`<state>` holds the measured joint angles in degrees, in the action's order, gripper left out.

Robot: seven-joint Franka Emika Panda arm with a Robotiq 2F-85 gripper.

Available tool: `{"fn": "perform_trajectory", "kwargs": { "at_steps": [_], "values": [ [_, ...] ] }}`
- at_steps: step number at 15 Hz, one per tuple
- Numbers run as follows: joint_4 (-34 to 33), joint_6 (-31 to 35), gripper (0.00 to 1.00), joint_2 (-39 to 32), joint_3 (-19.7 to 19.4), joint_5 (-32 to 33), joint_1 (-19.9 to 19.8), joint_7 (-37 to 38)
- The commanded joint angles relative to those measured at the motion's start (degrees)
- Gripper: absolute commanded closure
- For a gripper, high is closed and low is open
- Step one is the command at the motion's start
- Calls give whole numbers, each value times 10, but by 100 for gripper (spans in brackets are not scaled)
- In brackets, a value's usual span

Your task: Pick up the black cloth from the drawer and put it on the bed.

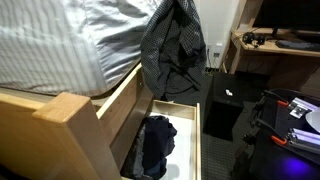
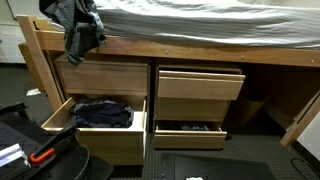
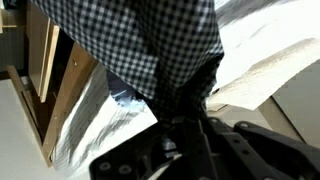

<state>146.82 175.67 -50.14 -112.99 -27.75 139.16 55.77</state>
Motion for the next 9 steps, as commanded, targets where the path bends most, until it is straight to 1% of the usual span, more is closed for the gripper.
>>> {"fn": "perform_trajectory", "kwargs": {
  "at_steps": [1,3,4,5,6,7,8,9],
  "values": [
    [11,-13,100,96,-138,-28,114,-101],
    [0,-27,100,123,-221,-52,181,-159],
    [-78,-54,100,150,-178,-111,119,-214],
    [-96,-90,100,146,-199,-142,134,-253],
    [-116,-126,100,139,-205,-184,131,-300],
    [-137,-180,100,123,-213,-226,125,-347],
    [-153,-220,100,115,-219,-263,119,-391],
    [-140,-251,100,82,-239,-286,116,-436]
  ]
}}
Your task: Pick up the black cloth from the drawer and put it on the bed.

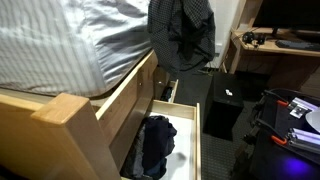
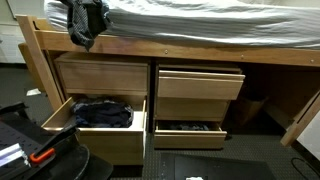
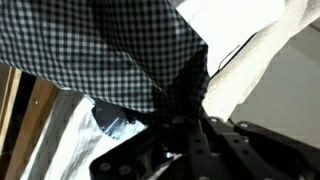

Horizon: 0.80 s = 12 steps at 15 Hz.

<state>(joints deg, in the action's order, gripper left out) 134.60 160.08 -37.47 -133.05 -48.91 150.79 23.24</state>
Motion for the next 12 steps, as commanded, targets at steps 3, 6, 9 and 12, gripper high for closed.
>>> {"fn": "perform_trajectory", "kwargs": {
  "at_steps": [3,6,9,12],
  "values": [
    [-3,-152,100,-83,-76,-98,-4,-192],
    [22,-175,100,-105,-97,-118,-30,-245],
    [49,-178,100,-106,-103,-148,-47,-311],
    [89,-154,100,-101,-87,-204,-51,-421]
  ]
}}
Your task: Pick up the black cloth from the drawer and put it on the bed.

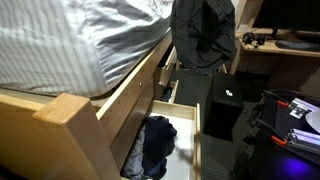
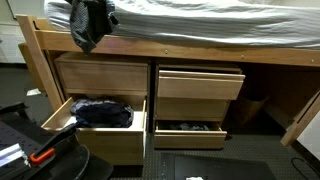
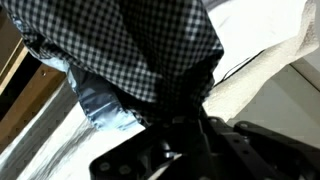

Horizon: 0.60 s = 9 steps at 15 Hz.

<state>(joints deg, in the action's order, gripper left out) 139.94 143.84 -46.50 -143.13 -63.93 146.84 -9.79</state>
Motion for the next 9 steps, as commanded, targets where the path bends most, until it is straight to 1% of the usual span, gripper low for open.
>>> {"fn": "perform_trajectory", "kwargs": {
  "at_steps": [1,4,6,8,9],
  "values": [
    [51,14,100,-12,28,-70,-18,-118],
    [86,52,100,-8,92,-121,-39,-200],
    [101,88,100,-10,139,-168,-49,-246],
    [113,135,100,-17,189,-237,-55,-297],
    [118,197,100,0,204,-272,-33,-327]
  ]
}}
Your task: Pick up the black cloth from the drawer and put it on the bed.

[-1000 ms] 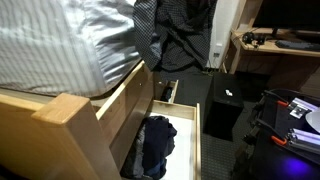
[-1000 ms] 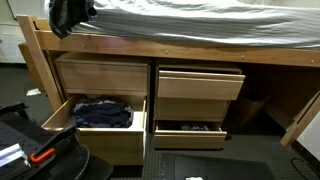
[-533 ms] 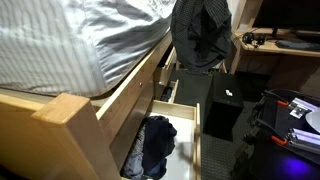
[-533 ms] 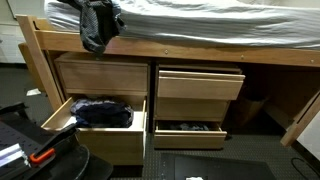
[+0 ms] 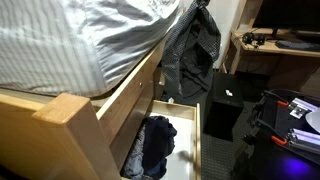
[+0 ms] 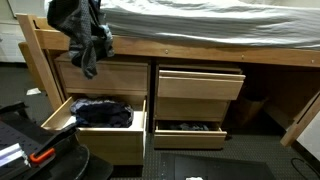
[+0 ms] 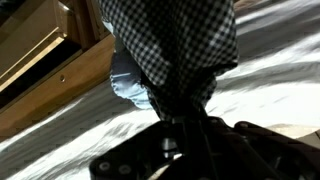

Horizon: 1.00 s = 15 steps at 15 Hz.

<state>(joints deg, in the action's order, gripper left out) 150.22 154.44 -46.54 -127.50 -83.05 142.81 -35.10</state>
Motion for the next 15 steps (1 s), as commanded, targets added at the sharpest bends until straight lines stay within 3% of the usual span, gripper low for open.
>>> {"fn": "perform_trajectory", "kwargs": {
  "at_steps": [1,4,8,10,11,12,13,14,15],
  "values": [
    [13,131,100,-4,77,-132,5,-106],
    [-7,200,100,-45,149,-283,-19,-197],
    [-22,167,100,-184,236,-469,-103,-267],
    [-35,169,100,-223,276,-525,-147,-269],
    [-22,142,100,-241,302,-450,-177,-166],
    [-23,138,100,-168,309,-381,-193,-136],
    [-24,89,100,-174,313,-339,-222,-101],
    [-38,53,100,-146,293,-351,-244,-149],
    [-41,1,100,-149,281,-327,-269,-140]
  ]
}}
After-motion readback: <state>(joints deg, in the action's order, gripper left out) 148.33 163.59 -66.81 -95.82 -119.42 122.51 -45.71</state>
